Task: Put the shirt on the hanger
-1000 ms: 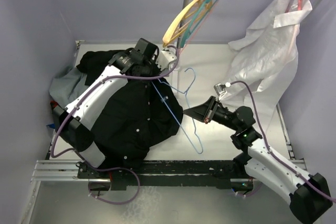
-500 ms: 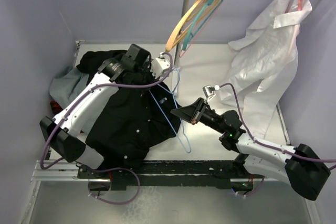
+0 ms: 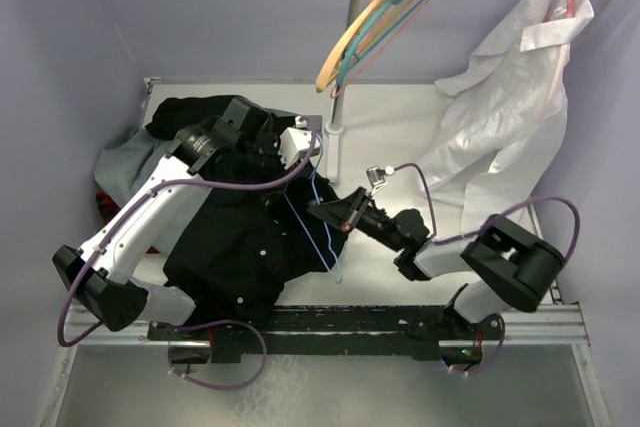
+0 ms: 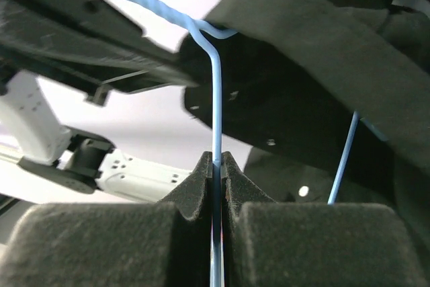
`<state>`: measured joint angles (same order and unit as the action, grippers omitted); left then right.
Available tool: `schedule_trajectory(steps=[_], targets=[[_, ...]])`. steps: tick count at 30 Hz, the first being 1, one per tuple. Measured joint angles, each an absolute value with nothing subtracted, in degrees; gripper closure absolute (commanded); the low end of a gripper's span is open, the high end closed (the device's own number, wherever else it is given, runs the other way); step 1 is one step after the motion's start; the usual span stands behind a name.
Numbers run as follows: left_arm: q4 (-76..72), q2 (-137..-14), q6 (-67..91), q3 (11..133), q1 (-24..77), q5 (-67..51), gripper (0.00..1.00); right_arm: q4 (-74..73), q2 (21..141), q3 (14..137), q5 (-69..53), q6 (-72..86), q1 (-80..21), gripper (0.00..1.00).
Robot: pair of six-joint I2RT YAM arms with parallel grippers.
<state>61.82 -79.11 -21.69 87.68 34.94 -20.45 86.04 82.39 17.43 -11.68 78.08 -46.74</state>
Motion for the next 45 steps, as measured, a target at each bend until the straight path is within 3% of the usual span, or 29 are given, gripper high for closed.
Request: schedule_trajectory(steps=[8,21,24,25,27,28,29,35,40,45], targets=[[62.3,-77.3,-22.3,83.8,34.9,-22.9,1.00,88.4,95.5,22.7,-11.3,78.2,-47.8,1.00],[62.7,-74.6,-25.1,78.6,34.9,-19.3,1.00,89.8,97.4,24.6,-10.2,74.8,-48.1,1.00],[61.8,-74.5,-26.2,75.7,34.9,-16.5,0.87,89.8,95.5,22.8,-9.3,74.2,-48.1,1.00],[61.8,-74.5,-26.6,74.7,34.9,-16.0,0.73,89.9,94.9,22.3,-9.1,74.0,-48.1,1.00],[62.3,-74.7,-27.9,73.0,34.9,-15.6,0.27,89.9,94.1,21.5,-8.4,73.9,-48.1,1.00],[63.2,-75.0,-28.8,72.5,34.9,-15.6,0.11,90.0,94.0,21.3,-8.3,73.9,-48.0,1.00],[64.0,-75.3,-29.4,72.3,34.9,-15.7,0.05,89.9,94.0,21.2,-8.0,73.8,-48.0,1.00],[68.1,-74.0,-36.5,73.1,33.4,-19.0,0.03,90.0,94.4,20.9,-6.8,73.5,-47.9,1.00],[68.4,-70.5,-48.8,79.7,20.4,-27.8,0.05,89.9,95.8,20.9,-6.5,73.2,-47.9,1.00],[76.3,-80.9,-66.6,92.3,12.4,-41.0,0.04,89.9,96.4,20.9,-5.8,72.8,-47.9,1.00]])
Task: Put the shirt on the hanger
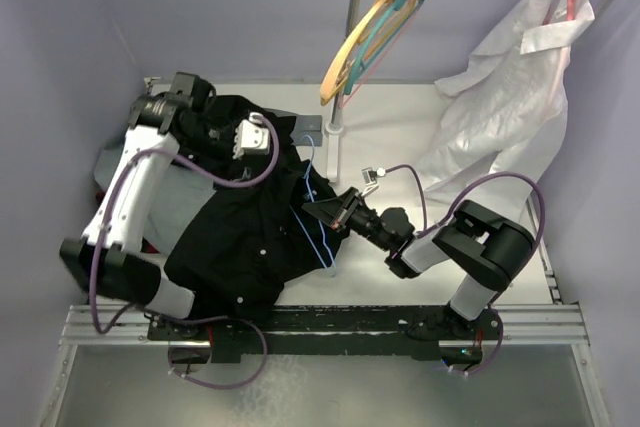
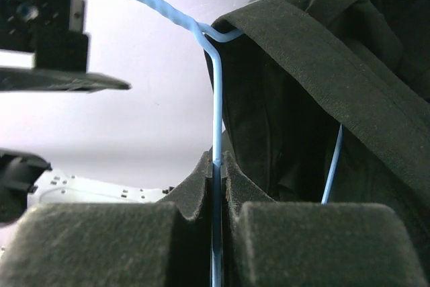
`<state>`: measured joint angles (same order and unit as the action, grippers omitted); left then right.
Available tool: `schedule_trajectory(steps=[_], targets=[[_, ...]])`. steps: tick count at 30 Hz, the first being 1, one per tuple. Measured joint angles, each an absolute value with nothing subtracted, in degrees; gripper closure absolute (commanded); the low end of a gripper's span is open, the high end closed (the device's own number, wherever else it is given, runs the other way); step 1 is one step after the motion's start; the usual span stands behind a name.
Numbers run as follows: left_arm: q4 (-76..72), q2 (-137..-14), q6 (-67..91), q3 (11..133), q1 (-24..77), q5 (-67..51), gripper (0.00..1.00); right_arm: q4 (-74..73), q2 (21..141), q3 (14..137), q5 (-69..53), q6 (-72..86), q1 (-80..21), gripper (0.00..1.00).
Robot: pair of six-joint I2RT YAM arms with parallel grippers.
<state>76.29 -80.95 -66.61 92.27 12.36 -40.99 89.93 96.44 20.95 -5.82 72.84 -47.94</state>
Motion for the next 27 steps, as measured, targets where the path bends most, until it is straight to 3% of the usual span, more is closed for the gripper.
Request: schedule_trajectory(steps=[8,20,27], targets=[[85.0,-103.7,-83.8,99.5,11.3,-49.9,0.02,90.3,97.4,20.9,-5.5,72.1,-47.9,1.00],[87.0,-117.9,-89.0,114.3,11.7,-53.5,0.00,90.3,98.7,20.9,-5.5,70.3,-47.9,1.00],[87.4,-122.5,-87.4,114.4,15.4,-52.6,0.13,90.3,98.7,20.9,-5.5,69.2,-47.9,1.00]])
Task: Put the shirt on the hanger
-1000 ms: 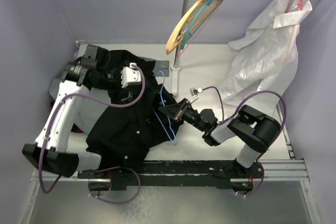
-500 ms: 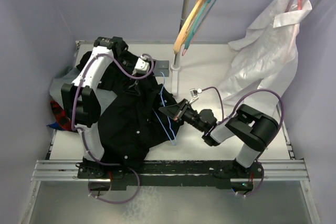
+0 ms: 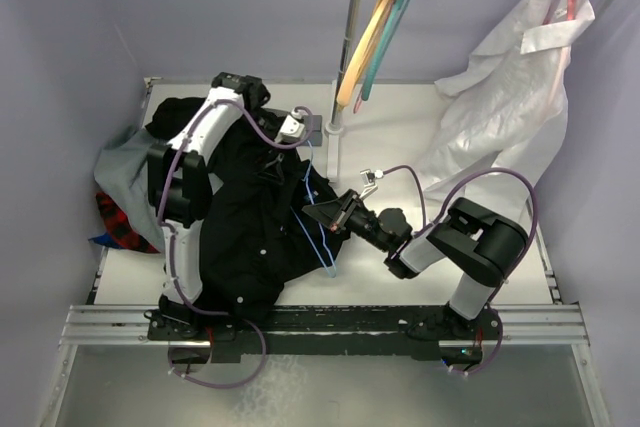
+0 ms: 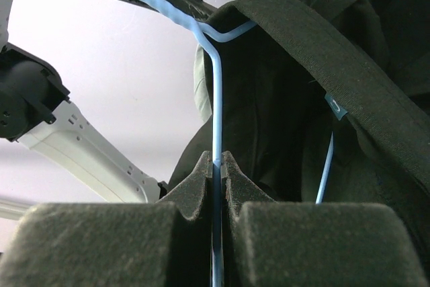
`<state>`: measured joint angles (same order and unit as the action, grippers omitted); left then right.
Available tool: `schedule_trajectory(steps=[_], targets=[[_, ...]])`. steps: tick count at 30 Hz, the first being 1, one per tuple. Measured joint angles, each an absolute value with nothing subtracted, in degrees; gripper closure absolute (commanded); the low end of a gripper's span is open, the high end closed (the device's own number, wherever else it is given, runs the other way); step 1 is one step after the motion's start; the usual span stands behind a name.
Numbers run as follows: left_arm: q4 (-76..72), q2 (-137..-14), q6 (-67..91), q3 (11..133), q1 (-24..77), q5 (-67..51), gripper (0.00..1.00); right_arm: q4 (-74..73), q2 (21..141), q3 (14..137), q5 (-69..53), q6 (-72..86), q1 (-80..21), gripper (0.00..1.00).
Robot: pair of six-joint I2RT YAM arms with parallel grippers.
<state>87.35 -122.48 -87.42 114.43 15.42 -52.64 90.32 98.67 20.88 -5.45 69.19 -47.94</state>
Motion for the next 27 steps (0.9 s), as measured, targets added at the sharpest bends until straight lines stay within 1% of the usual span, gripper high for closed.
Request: schedule_trajectory(steps=[3,7,12,14,15,16,18,19,20,27], targets=[[87.3,-122.8,-86.7,113.6,17.4,-52.5,0.20,90.3,98.6,20.9,-5.5,68.5,-47.9,1.00],[87.5,-122.8,-86.0,112.3,19.3,-53.9,0.38,90.3,98.6,20.9,-5.4,68.0,-47.8,1.00],[87.5,-122.1,-86.0,109.6,20.0,-56.1,0.40,90.3,98.1,20.4,-5.4,67.4,-47.5,1.00],[87.4,-121.2,-86.0,108.3,20.1,-56.4,0.43,90.3,97.8,20.1,-5.4,67.2,-47.4,1.00],[87.3,-120.6,-86.0,107.5,20.2,-56.4,0.47,90.3,97.7,20.1,-5.4,67.2,-47.3,1.00],[87.2,-119.9,-86.1,106.7,20.3,-56.4,0.56,90.3,97.5,19.9,-5.4,67.0,-47.2,1.00],[86.9,-118.5,-86.1,105.1,20.7,-56.4,0.78,90.3,97.3,19.6,-5.6,66.8,-47.2,1.00],[86.7,-118.0,-86.0,104.6,20.7,-56.3,0.94,90.4,97.2,19.2,-6.0,66.6,-47.2,1.00],[86.1,-117.4,-86.3,103.8,20.8,-56.2,1.00,90.3,97.1,19.0,-6.7,66.2,-47.2,1.00],[88.2,-116.4,-86.8,102.3,21.1,-53.5,1.00,89.7,97.0,17.9,-8.1,63.6,-46.3,1.00]])
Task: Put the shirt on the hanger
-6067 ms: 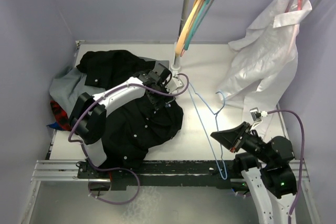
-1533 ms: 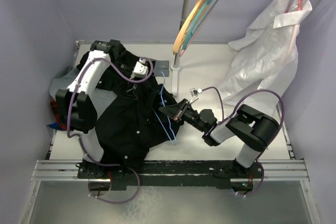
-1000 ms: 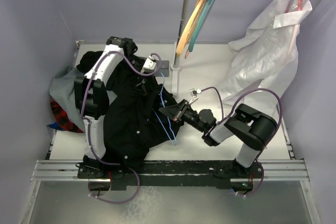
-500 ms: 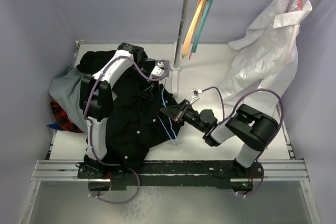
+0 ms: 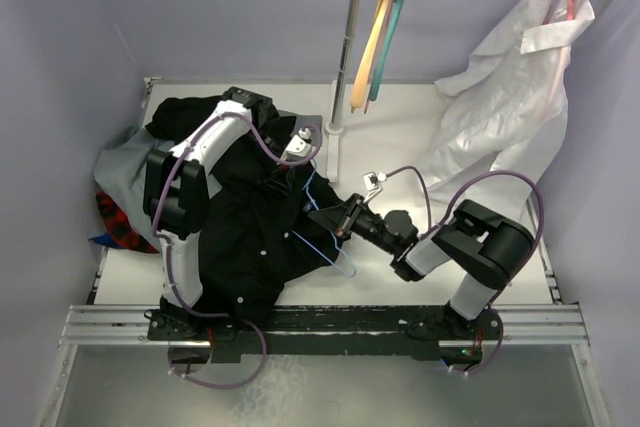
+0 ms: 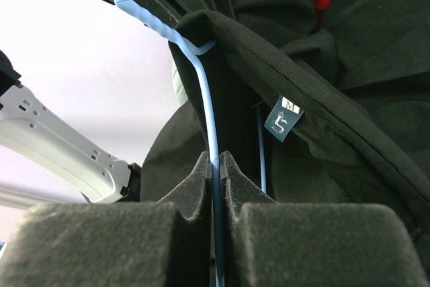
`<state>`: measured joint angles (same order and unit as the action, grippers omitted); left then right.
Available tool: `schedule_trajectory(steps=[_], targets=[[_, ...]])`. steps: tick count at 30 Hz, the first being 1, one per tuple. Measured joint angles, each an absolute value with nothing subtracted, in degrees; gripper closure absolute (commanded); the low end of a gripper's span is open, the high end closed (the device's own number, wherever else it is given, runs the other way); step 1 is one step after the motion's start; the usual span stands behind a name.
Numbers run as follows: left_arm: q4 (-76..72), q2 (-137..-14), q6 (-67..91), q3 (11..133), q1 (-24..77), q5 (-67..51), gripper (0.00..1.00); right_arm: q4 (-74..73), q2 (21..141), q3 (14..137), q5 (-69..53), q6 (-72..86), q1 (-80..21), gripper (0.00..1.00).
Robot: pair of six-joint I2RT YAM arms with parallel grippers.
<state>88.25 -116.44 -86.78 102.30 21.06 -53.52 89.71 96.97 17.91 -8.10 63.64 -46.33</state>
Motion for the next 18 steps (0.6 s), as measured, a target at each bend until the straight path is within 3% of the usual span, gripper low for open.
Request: schedule_trajectory(steps=[3,4,8,10,11,18], targets=[[88.4,-116.4,-86.8,102.6,21.1,-53.5,1.00,89.7,96.6,17.8,-8.5,63.2,-46.1,1.00],[88.6,-116.3,-86.7,102.9,21.1,-53.6,1.00,89.7,96.4,17.8,-8.5,63.1,-46.1,0.94],[89.6,-115.5,-86.5,104.6,21.0,-54.0,1.00,89.4,93.9,17.1,-8.3,63.0,-44.6,0.50],[90.1,-113.6,-86.5,105.1,21.1,-54.0,1.00,89.1,90.8,16.0,-7.7,63.3,-42.5,0.09],[89.7,-112.4,-86.5,105.4,21.0,-53.6,1.00,89.2,88.4,15.2,-7.7,63.5,-41.3,0.01],[88.5,-102.1,-86.0,107.0,18.9,-51.1,1.00,90.1,63.9,7.9,-11.2,64.6,-36.5,0.00]])
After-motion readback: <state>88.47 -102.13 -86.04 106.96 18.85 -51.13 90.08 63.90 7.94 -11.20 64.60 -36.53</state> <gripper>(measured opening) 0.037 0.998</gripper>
